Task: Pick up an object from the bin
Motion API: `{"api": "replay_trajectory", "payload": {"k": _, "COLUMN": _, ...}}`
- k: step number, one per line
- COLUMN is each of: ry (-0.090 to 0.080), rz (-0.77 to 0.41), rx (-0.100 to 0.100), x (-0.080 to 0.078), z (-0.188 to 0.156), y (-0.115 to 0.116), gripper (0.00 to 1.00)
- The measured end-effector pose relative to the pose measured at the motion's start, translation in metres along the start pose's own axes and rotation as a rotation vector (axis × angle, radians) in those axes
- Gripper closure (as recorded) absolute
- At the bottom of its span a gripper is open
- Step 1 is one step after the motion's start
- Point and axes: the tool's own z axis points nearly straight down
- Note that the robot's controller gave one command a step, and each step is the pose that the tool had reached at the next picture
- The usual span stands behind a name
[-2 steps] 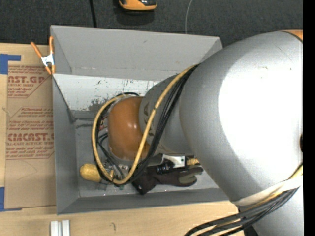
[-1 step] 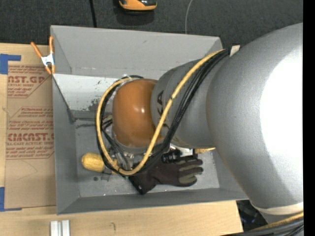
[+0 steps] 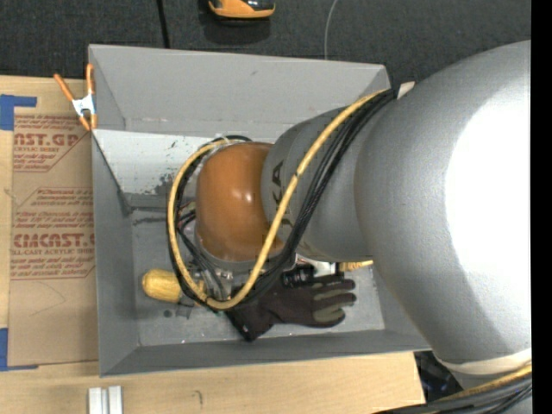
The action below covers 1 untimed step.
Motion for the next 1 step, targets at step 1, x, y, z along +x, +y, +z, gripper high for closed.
{"api": "replay_trajectory", "payload": {"k": 1, "ry": 0.006, "rz": 0.000, "rx": 0.006, "x": 0.0014, "z": 0.0129, "y": -0.0013, "gripper": 1.00}}
